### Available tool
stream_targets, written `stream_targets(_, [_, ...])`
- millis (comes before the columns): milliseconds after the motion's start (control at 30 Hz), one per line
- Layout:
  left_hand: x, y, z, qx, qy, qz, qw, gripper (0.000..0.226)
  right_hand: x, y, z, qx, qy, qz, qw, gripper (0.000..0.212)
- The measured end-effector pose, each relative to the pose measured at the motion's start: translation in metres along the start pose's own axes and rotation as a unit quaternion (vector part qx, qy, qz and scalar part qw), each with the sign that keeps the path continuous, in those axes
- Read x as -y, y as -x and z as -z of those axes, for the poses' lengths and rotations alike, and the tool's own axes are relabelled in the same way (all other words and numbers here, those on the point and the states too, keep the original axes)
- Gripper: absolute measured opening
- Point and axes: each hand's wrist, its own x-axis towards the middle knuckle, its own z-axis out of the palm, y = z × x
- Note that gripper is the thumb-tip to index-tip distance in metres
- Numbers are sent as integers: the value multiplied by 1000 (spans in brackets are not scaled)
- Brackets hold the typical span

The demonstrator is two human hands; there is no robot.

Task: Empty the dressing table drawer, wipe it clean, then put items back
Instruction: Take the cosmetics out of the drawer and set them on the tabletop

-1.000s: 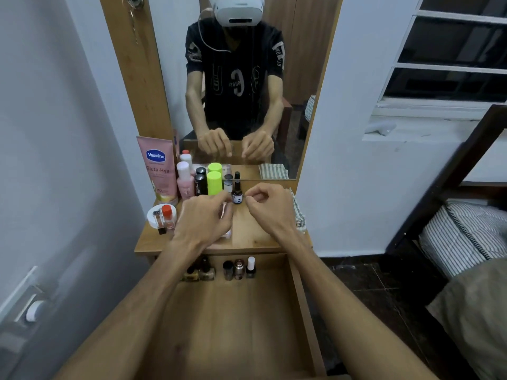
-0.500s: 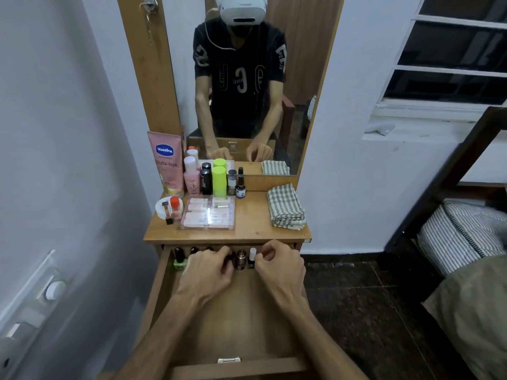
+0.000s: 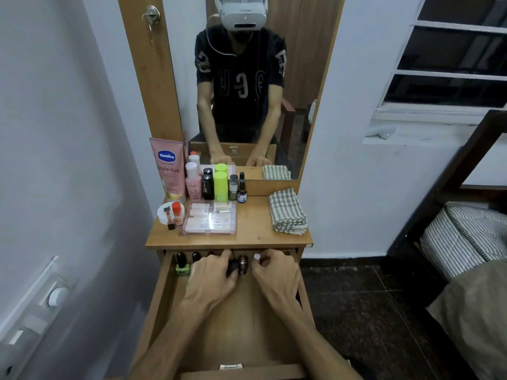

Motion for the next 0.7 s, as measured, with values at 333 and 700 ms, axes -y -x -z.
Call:
stream_targets(333, [-2, 8, 16, -23, 64, -1, 998, 23, -6, 15, 38, -17, -46, 41, 998, 17])
stream_targets(700, [-24, -54, 94, -100, 180, -45, 978, 15, 42, -37, 76, -84, -116, 106, 984, 16])
